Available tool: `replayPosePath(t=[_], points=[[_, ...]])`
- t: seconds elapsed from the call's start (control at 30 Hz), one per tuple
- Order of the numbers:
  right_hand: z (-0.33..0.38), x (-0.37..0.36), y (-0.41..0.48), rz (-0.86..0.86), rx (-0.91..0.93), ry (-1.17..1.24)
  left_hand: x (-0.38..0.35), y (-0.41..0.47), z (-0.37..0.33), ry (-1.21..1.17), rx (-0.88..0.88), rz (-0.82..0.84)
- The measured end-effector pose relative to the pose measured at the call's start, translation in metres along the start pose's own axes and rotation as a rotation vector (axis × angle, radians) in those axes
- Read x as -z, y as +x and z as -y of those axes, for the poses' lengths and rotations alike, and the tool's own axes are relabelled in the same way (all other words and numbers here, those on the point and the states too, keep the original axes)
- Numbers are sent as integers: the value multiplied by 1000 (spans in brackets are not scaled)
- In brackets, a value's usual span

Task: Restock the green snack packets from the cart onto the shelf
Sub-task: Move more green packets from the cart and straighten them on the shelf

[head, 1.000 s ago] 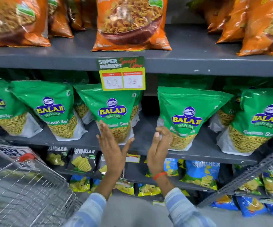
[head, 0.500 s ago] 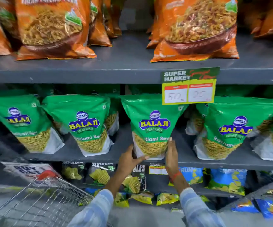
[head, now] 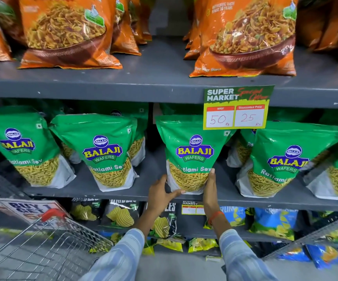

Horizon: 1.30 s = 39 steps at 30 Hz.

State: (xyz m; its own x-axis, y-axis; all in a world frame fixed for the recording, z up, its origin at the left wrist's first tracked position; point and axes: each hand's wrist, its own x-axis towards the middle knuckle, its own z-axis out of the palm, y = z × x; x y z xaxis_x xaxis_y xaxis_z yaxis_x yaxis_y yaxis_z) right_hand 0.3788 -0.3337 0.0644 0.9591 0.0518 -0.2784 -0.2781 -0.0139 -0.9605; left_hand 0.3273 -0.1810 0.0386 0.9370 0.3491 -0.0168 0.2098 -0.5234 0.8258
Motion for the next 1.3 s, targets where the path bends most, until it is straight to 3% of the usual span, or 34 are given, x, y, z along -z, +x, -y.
replayPosePath(t=[0.27,0.4,0.47,0.6,0.7,0.8,0.9,1.07,1.17,1.3], points=[[-7,-9,5,-33,6,-19,5,-5,-12,-77,76,51],[5,-16,-7,-304,185,54,8,-16,-22,-176,53,76],[12,-19,-22,-405,384,73,7,-31,-24,-190,3,-39],[24,-32,-58,-355,722,7,23,-58,-35,67,-205,-443],[34,-54,-76,-261,835,-55,48,-63,-31,158,-216,-673],[34,-82,-84,-133,845,-117,77,-60,-8,101,-119,-763],[21,-113,-85,98,722,-160,109,-48,32,-6,-13,-685],[3,-165,-63,387,398,-310,153,-31,82,-202,92,-303],[0,-185,-56,426,261,-249,165,-25,90,-150,107,-209],[-18,-191,-59,323,331,-229,178,-18,102,-120,70,-88]])
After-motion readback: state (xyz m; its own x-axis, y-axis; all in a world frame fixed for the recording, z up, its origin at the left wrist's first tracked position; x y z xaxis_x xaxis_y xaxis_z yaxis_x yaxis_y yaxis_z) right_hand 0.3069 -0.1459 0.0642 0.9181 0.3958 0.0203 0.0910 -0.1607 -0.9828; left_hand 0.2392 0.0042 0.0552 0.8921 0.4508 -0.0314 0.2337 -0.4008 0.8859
